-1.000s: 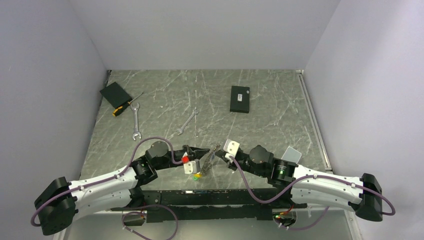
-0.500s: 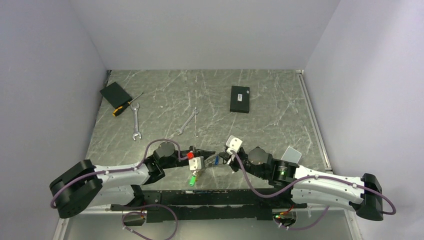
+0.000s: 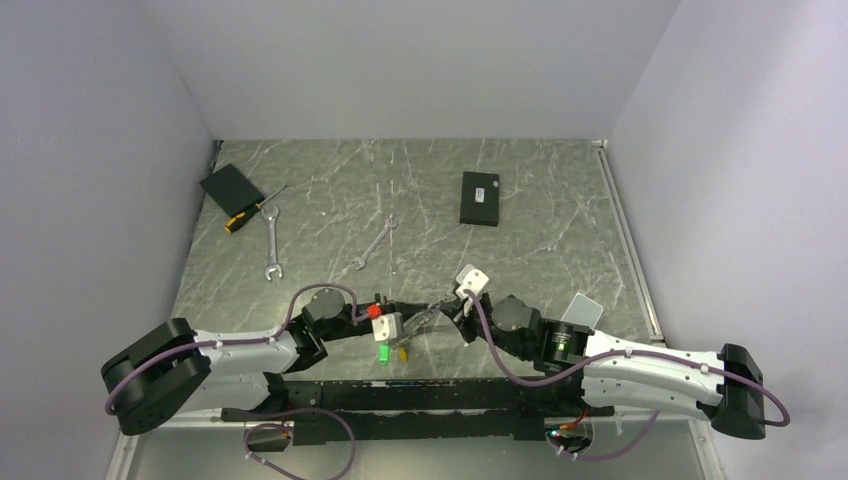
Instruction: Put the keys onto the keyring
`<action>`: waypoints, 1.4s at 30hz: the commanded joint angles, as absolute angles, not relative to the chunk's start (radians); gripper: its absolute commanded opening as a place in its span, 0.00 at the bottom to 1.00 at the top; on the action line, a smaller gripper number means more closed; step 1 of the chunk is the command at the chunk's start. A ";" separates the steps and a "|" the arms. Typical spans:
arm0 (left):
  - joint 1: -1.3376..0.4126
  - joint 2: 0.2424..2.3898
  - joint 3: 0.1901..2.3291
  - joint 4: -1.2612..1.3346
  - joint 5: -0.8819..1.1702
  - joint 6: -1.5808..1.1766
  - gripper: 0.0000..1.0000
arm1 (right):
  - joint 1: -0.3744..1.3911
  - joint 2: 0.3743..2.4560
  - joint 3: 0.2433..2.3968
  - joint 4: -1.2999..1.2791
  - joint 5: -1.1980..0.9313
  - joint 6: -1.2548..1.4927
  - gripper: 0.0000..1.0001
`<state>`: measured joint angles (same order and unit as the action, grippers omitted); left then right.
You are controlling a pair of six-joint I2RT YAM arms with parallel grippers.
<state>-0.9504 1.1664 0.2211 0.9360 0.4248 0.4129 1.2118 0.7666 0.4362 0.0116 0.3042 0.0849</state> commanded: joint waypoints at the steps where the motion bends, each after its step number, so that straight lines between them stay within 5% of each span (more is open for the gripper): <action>1: -0.954 1.157 0.212 0.888 0.473 0.399 0.00 | 1.216 0.769 0.404 -0.012 0.304 0.134 0.00; 12: -0.954 1.333 0.196 1.117 0.431 0.366 0.00 | 1.216 0.759 0.386 -0.008 0.277 0.142 0.00; 42: -0.954 1.180 0.326 0.809 0.509 0.502 0.00 | 1.220 0.675 0.447 -0.028 0.256 0.087 0.00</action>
<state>-0.9516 1.2152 0.2592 0.9287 0.4564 0.4374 1.2137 0.6823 0.3885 -0.0639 0.2840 0.1081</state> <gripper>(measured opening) 0.007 0.009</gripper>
